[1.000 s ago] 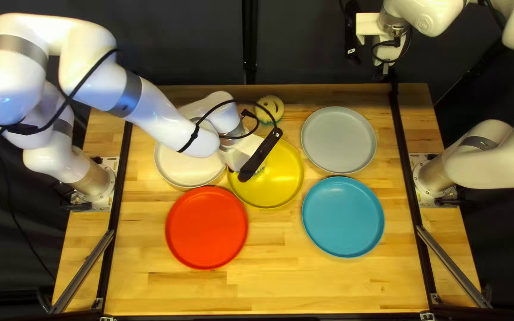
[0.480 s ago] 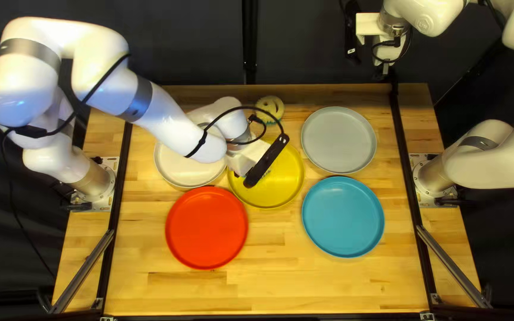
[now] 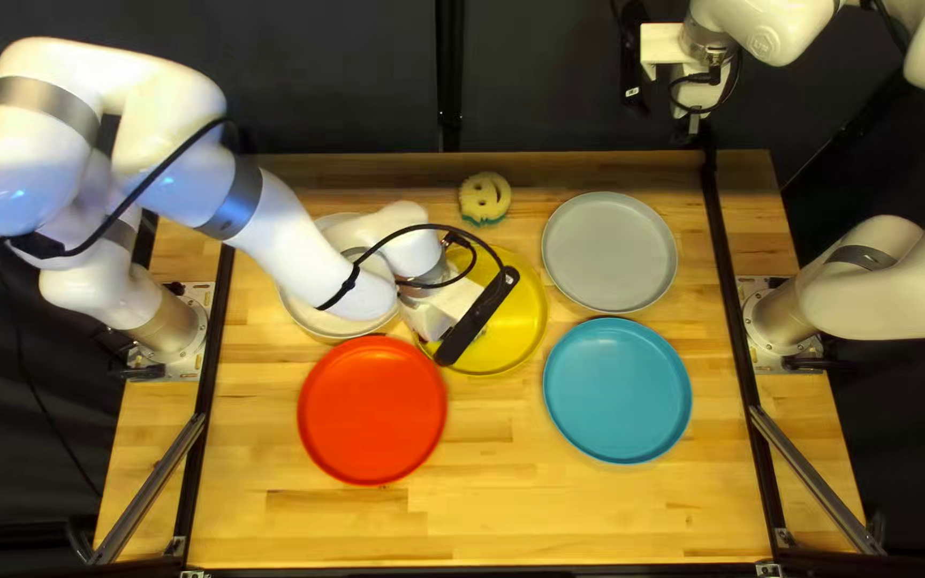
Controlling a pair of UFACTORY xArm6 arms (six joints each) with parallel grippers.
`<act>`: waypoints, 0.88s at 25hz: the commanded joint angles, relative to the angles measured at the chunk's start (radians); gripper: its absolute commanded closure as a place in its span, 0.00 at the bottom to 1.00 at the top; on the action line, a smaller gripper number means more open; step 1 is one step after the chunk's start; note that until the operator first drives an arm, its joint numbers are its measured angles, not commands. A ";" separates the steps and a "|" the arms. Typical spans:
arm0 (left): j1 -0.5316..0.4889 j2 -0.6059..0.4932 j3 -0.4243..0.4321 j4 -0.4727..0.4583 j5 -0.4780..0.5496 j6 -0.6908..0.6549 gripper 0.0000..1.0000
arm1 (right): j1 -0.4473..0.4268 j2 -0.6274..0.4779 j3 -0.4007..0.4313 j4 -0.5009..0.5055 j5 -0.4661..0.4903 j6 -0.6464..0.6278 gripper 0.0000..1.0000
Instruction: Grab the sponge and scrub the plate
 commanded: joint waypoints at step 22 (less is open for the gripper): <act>-0.174 -0.056 0.077 0.066 -0.079 -0.184 1.00 | 0.000 0.000 0.000 0.000 0.000 0.000 0.00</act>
